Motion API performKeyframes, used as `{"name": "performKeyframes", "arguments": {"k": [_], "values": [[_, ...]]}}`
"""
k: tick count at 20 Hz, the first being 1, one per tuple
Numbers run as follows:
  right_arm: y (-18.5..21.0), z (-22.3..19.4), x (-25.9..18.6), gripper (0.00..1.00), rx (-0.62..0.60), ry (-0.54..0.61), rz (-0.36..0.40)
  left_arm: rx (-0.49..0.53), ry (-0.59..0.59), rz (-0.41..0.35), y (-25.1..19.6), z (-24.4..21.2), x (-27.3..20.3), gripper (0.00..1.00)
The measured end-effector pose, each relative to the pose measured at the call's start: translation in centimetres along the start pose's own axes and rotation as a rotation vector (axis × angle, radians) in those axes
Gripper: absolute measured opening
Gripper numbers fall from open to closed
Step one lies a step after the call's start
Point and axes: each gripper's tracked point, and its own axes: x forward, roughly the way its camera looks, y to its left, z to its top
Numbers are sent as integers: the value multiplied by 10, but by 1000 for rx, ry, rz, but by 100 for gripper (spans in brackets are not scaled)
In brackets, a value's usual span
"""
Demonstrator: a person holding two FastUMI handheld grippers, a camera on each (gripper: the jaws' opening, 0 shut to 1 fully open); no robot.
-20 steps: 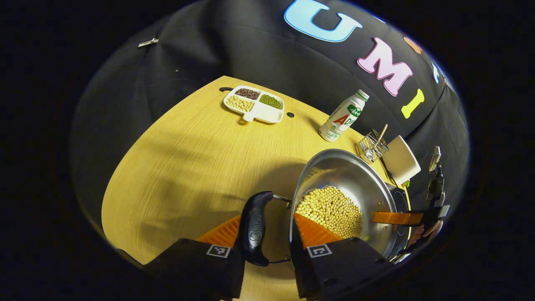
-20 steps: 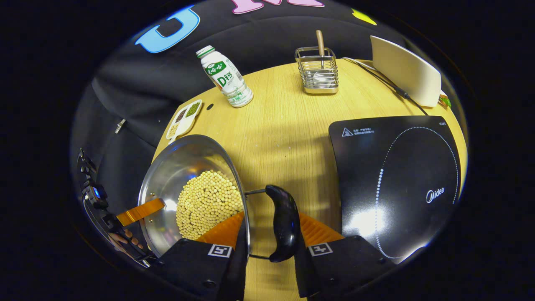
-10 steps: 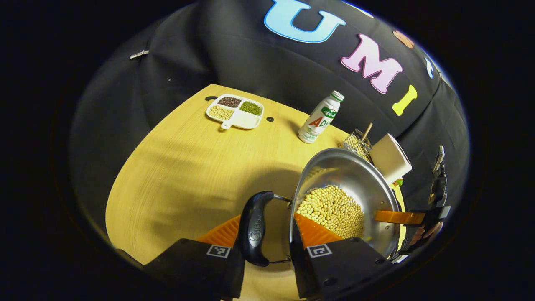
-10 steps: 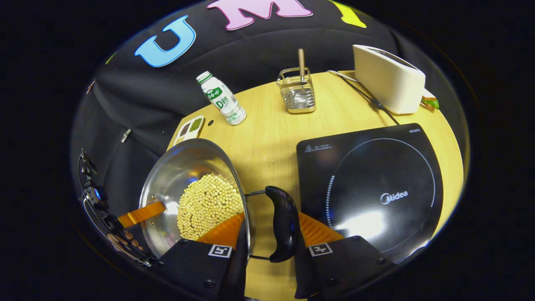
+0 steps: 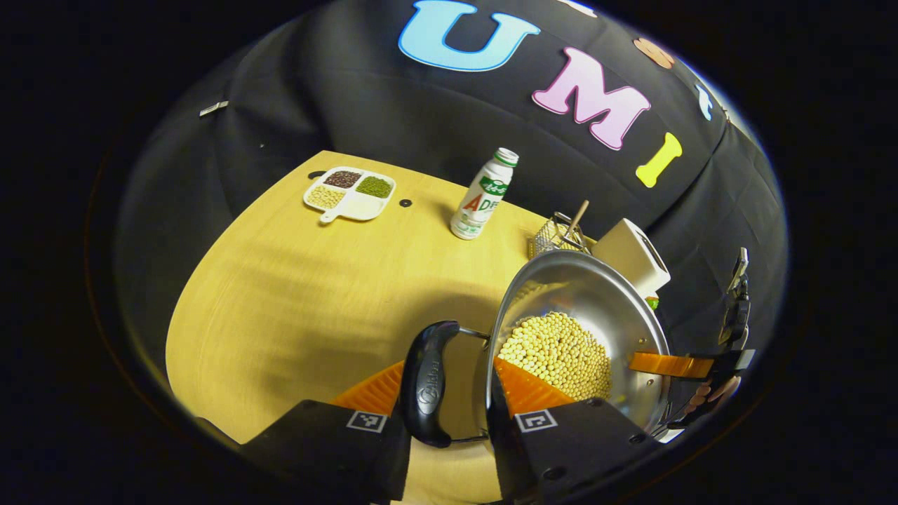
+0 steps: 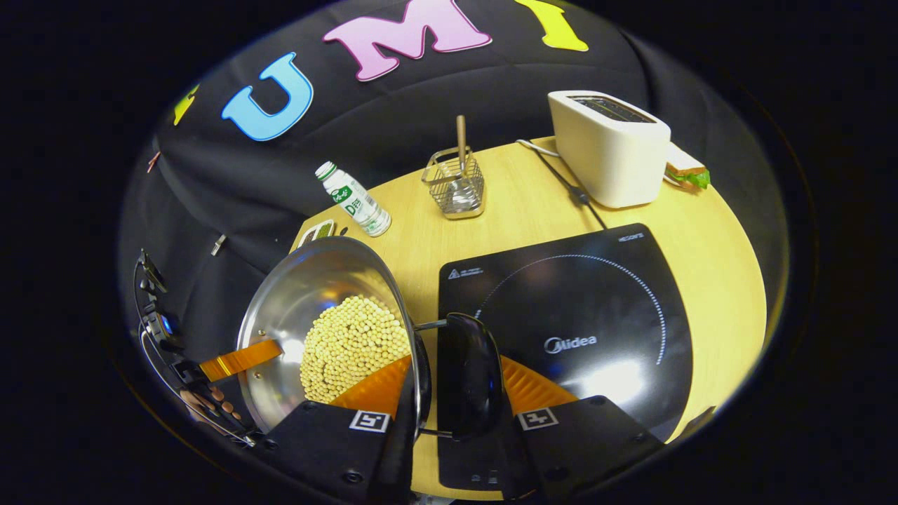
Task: First push the handle of the pot to place it horizontally, then grasp the pot with both hands and set it on the induction cooktop.
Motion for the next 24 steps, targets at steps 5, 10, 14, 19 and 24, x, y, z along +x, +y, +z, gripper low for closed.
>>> {"name": "performKeyframes", "arguments": {"k": [5, 10, 14, 19, 24], "values": [[-40, 16, -16, 55, 25, -22, -15, 23, 13, -21, -46, -2, 13, 52], [-82, 27, -28, 51, 55, -29, -35, 43, 32, -40, -90, -8, 31, 52], [-116, 36, -32, 51, 66, -34, -53, 42, 42, -52, -121, -16, 49, 52], [-153, 45, -31, 51, 74, -30, -68, 31, 61, -61, -152, -29, 72, 53], [-180, 47, -26, 51, 81, -16, -72, 32, 73, -51, -170, -40, 92, 53]]}}
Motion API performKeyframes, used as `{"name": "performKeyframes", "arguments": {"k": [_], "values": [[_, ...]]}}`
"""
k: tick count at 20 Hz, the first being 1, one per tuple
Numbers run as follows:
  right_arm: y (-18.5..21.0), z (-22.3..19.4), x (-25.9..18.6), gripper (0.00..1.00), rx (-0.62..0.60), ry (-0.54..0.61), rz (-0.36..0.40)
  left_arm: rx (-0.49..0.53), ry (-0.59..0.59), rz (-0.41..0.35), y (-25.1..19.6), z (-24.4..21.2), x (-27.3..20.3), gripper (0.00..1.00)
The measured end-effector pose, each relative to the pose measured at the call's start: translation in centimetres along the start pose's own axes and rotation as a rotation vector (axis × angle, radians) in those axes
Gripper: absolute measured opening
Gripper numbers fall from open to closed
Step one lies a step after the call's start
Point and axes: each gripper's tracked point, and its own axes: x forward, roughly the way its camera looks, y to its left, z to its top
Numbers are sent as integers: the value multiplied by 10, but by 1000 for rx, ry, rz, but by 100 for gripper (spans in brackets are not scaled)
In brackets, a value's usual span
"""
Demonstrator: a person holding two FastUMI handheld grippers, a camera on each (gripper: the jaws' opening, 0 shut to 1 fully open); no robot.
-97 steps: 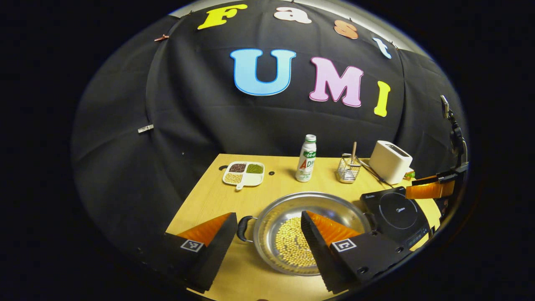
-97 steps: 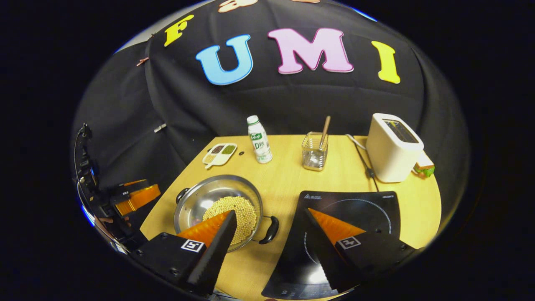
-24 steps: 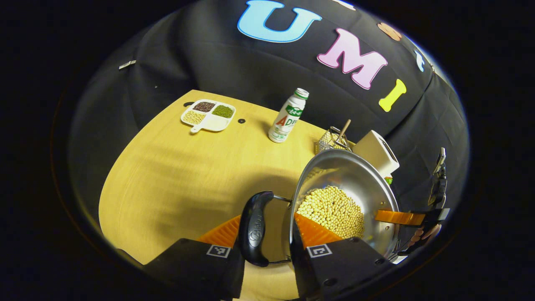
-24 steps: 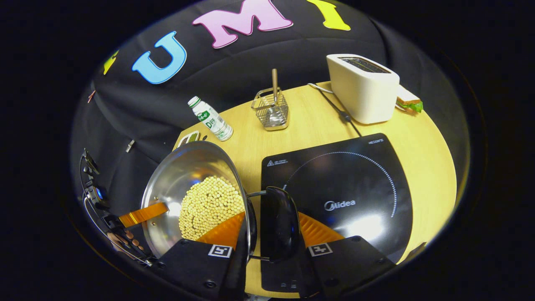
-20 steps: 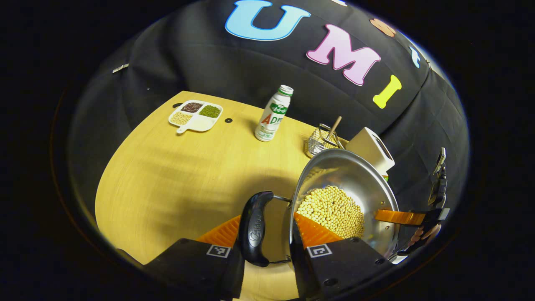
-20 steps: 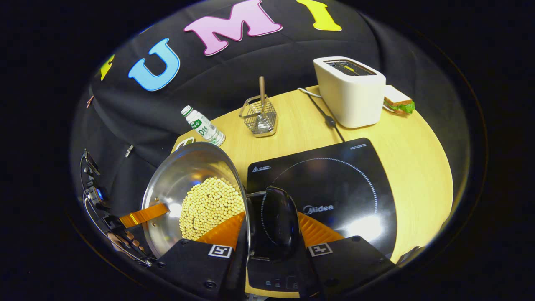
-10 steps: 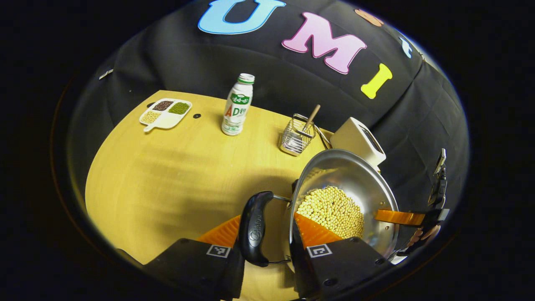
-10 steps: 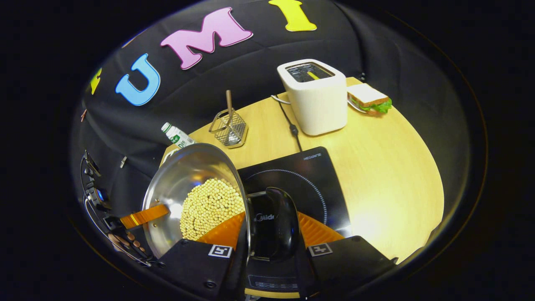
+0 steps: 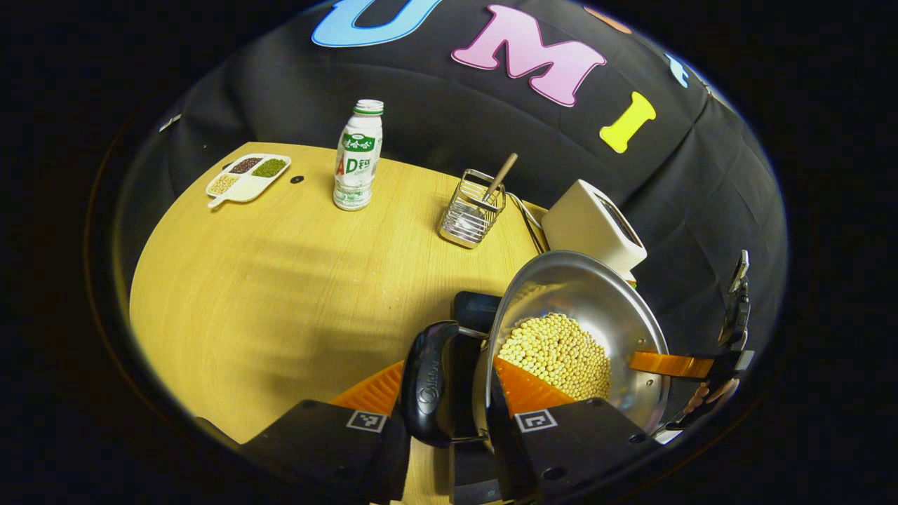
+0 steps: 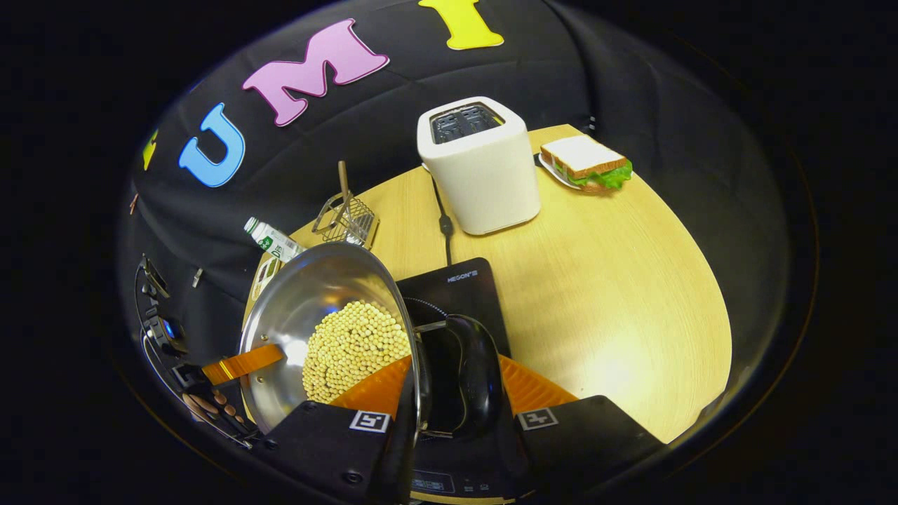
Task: First push the handle of the pot to place it horizontally, then grasp the pot with both hands and set it on the induction cooktop.
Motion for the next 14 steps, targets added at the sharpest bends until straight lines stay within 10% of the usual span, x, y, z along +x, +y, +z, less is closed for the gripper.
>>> {"name": "performKeyframes", "arguments": {"k": [14], "values": [[-25, 1, 24, 48, -5, -8, 19, 0, -9, 24, -7, -16, 26, 52]]}}
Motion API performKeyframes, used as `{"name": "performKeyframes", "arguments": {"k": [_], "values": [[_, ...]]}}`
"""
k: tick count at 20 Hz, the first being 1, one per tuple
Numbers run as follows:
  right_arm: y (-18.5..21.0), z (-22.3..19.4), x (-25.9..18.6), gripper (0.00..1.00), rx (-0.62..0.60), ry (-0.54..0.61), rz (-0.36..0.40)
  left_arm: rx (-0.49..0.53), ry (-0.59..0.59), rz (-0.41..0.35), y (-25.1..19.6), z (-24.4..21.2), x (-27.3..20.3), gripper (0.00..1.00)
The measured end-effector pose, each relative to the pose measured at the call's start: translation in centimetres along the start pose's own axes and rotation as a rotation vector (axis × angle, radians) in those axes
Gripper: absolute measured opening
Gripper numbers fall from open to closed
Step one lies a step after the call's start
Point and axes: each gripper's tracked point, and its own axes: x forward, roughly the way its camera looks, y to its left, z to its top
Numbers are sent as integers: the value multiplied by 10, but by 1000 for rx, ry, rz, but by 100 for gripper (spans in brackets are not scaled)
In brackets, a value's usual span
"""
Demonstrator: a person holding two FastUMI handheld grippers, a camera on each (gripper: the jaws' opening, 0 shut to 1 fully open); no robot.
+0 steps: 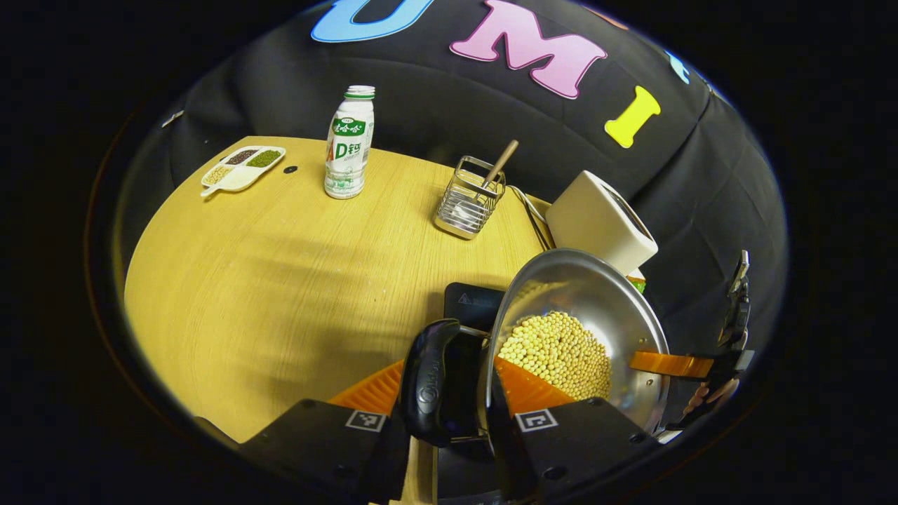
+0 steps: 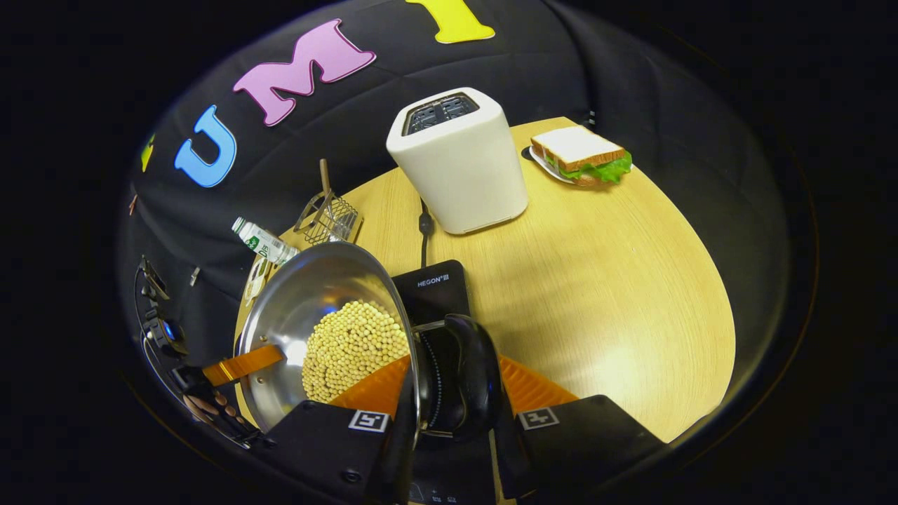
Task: First push the handle of the pot to place it horizontally, then grasp the pot with both hands and set it on the induction cooktop.
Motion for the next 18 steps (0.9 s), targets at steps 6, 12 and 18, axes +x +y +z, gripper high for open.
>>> {"name": "performKeyframes", "arguments": {"k": [6, 12, 18], "values": [[1, 4, 0, 53, -15, -31, 22, -19, 8, -1, 1, -5, 2, 54], [0, 5, -1, 55, -9, -43, 30, 10, 29, 37, 3, -6, 3, 58], [-16, 10, -12, 78, -12, -84, -44, 34, 43, 47, 3, -9, -8, 75]]}}
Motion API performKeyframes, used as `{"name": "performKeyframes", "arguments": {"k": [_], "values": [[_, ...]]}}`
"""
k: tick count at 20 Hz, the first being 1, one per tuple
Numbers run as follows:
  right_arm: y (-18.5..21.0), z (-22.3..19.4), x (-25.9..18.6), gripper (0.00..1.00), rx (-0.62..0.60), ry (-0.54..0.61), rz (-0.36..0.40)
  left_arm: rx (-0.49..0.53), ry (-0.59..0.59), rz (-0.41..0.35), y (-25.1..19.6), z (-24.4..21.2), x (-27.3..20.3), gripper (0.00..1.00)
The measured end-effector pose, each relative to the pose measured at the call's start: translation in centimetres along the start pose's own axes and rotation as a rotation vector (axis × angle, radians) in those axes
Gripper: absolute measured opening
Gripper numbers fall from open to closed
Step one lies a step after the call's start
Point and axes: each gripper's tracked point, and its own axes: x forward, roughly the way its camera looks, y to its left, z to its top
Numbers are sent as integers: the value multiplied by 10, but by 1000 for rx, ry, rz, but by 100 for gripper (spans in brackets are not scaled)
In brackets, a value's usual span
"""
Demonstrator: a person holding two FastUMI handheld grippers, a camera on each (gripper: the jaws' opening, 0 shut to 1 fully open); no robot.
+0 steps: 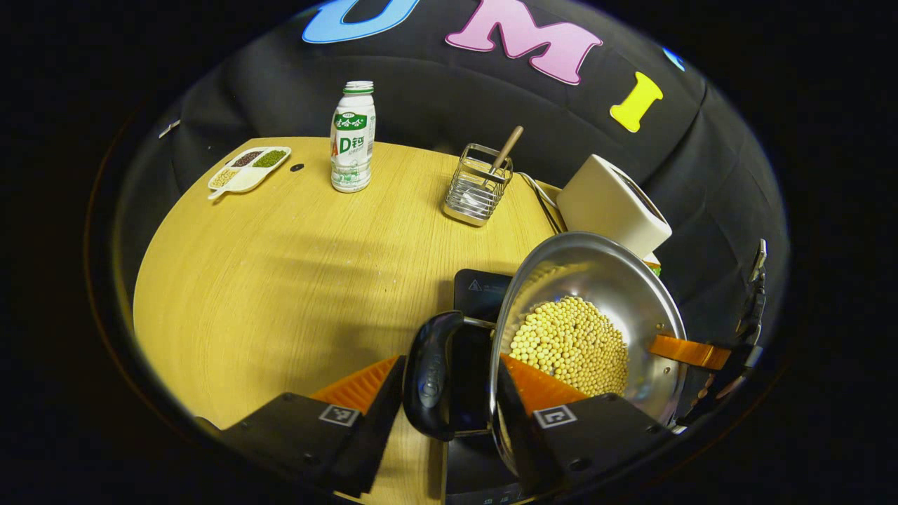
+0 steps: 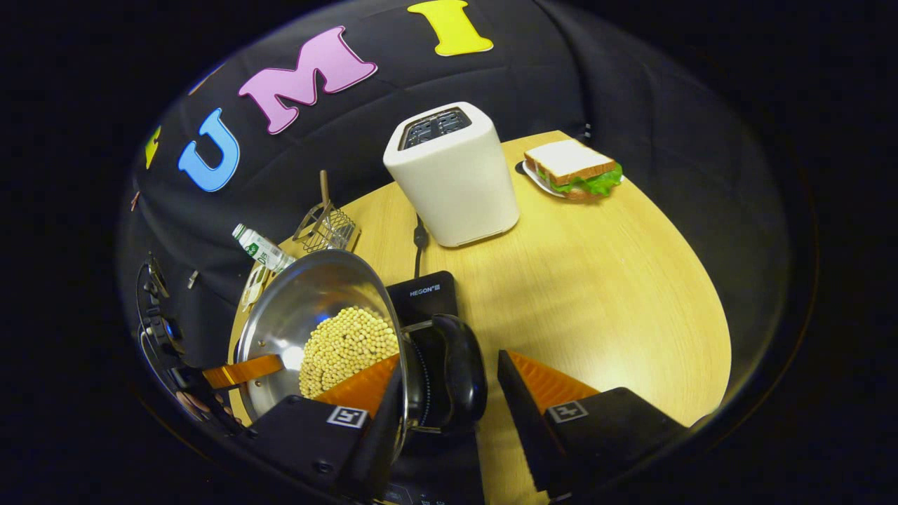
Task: First push the handle of the pot to place it horizontally, then grasp the pot with both hands and set it on the induction cooktop.
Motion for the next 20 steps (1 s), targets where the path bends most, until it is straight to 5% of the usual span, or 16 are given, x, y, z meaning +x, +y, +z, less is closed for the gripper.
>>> {"name": "performKeyframes", "arguments": {"k": [2, 10, 20], "values": [[-2, 3, -9, 99, 27, -27, -23, 9, -15, -13, 1, 1, -14, 96], [13, 11, -83, 99, -21, -194, -125, 179, -220, 32, 14, 24, -101, 96], [83, 56, -219, 99, -246, -646, -132, 273, -622, 141, 19, 50, -254, 95]]}}
